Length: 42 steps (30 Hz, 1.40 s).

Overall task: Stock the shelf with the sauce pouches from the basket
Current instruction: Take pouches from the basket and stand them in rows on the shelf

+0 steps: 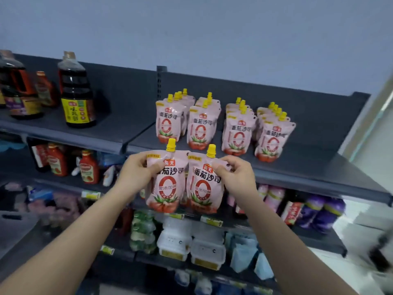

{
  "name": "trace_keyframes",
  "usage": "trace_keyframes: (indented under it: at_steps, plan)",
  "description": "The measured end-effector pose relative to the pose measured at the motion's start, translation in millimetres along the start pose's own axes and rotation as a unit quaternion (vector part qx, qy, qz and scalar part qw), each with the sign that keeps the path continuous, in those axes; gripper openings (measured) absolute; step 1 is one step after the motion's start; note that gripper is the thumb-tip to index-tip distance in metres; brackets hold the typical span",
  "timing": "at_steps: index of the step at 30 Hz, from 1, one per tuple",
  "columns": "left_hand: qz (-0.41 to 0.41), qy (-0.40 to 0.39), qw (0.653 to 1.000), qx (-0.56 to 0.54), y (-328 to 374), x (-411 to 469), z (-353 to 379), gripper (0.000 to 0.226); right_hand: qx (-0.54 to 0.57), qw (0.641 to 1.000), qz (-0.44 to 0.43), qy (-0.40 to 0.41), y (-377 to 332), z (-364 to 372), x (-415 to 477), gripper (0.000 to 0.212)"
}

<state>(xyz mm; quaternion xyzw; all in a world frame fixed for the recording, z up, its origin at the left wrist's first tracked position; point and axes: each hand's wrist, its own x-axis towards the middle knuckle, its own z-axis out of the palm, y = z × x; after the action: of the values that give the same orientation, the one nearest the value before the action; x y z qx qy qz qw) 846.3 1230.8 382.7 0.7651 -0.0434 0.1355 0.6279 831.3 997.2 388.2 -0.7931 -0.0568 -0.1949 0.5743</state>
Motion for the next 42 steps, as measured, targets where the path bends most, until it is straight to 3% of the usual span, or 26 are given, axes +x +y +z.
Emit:
trace_keyframes:
  at_steps: [10,14,22,26,30,37,42]
  plan:
    - [0.034,-0.093,0.993,-0.065,71,3,135,0.016,-0.034,0.995,0.008,0.089,1,-151,4,0.011]
    - [0.055,-0.122,0.988,-0.081,92,22,183,0.015,-0.048,0.991,0.009,0.126,6,-194,23,0.019]
    - [0.074,-0.148,0.981,-0.106,117,69,270,0.016,-0.073,0.981,0.016,0.181,19,-264,81,0.011]
    - [0.081,-0.156,0.979,-0.104,123,86,302,0.004,-0.08,0.976,0.015,0.203,30,-290,107,0.014]
    - [0.096,-0.174,0.977,-0.079,122,96,332,0.014,-0.078,0.975,0.019,0.208,46,-306,129,0.013]
    - [0.101,-0.18,0.977,-0.062,129,96,391,0.008,-0.067,0.978,0.032,0.194,75,-332,170,0.019]
    - [0.08,-0.159,0.981,-0.07,131,102,430,0.012,-0.058,0.986,0.04,0.153,98,-352,202,0.008]
